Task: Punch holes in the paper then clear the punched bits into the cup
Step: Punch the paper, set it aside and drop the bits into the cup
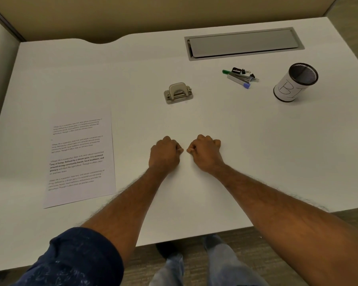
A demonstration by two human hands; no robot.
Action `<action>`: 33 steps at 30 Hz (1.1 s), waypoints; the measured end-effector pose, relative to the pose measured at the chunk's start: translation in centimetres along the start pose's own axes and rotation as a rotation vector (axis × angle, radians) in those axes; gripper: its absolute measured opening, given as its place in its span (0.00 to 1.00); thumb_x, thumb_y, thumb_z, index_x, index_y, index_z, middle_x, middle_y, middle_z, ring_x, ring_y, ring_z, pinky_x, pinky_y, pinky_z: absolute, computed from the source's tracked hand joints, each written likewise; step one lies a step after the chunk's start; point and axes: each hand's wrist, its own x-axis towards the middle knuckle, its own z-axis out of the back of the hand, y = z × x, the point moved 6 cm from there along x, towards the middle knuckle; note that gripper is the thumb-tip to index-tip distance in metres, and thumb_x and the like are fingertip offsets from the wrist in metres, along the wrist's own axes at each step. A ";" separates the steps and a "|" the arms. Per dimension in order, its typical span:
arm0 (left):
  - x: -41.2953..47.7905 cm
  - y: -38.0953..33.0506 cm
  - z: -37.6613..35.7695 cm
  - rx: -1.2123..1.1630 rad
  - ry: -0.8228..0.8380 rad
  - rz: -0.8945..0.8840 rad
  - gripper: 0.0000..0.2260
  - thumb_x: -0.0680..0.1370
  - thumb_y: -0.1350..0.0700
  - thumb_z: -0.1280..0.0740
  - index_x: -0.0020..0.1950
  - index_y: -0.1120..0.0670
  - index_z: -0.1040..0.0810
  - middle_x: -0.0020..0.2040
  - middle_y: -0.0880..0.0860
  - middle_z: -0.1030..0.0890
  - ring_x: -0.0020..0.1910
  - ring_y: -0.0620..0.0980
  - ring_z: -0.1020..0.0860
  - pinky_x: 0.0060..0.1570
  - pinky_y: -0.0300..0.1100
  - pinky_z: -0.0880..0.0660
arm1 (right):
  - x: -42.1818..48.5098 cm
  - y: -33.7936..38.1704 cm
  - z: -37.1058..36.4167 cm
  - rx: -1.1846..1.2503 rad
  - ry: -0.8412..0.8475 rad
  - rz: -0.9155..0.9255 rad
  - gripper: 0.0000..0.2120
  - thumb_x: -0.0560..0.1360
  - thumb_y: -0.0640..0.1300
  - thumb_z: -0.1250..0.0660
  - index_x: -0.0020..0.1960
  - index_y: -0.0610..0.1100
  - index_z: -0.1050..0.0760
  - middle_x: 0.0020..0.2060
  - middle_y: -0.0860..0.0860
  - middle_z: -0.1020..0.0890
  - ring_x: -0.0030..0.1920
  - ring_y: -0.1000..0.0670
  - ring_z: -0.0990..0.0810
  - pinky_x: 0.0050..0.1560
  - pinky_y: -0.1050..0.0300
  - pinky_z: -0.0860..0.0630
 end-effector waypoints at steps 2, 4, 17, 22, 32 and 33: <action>0.0 -0.1 0.0 0.029 0.020 -0.021 0.12 0.81 0.50 0.38 0.55 0.55 0.20 0.53 0.55 0.23 0.51 0.56 0.24 0.51 0.49 0.28 | -0.1 -0.2 0.1 0.001 0.004 0.002 0.08 0.79 0.47 0.39 0.47 0.49 0.21 0.48 0.51 0.23 0.54 0.48 0.27 0.57 0.48 0.37; 0.1 0.0 0.0 0.006 0.045 -0.027 0.11 0.81 0.51 0.39 0.54 0.55 0.21 0.53 0.54 0.23 0.51 0.55 0.24 0.51 0.48 0.29 | -0.3 -0.9 0.4 0.079 -0.004 -0.028 0.09 0.79 0.45 0.40 0.48 0.49 0.21 0.50 0.51 0.22 0.55 0.48 0.26 0.59 0.47 0.37; 0.8 0.4 2.7 -0.462 -0.042 0.132 0.08 0.71 0.60 0.29 0.33 0.51 0.22 0.33 0.43 0.21 0.32 0.40 0.23 0.28 0.25 0.31 | -0.1 -3.9 4.2 0.701 -0.074 -0.160 0.03 0.72 0.38 0.28 0.43 0.38 0.17 0.40 0.44 0.15 0.39 0.50 0.17 0.50 0.54 0.20; 1.3 -0.2 3.2 -0.546 -0.057 0.155 0.09 0.70 0.61 0.26 0.33 0.50 0.21 0.35 0.45 0.19 0.33 0.41 0.21 0.29 0.26 0.29 | 0.1 -5.1 6.2 0.859 -0.145 -0.199 0.03 0.70 0.38 0.26 0.42 0.38 0.18 0.38 0.45 0.15 0.36 0.52 0.16 0.43 0.61 0.20; 6.1 -8.4 4.4 -0.870 -0.017 0.043 0.07 0.71 0.64 0.25 0.41 0.56 0.20 0.37 0.55 0.17 0.36 0.50 0.16 0.40 0.42 0.18 | 1.1 -9.0 12.1 1.082 -0.212 -0.285 0.04 0.69 0.40 0.24 0.43 0.42 0.18 0.36 0.48 0.15 0.36 0.53 0.15 0.41 0.61 0.24; 7.0 -9.8 4.6 -0.899 -0.003 0.031 0.06 0.71 0.64 0.25 0.42 0.56 0.20 0.37 0.55 0.17 0.37 0.51 0.15 0.40 0.42 0.19 | 1.3 -9.6 13.0 1.090 -0.226 -0.290 0.05 0.69 0.40 0.24 0.43 0.43 0.18 0.37 0.49 0.15 0.37 0.53 0.15 0.41 0.61 0.23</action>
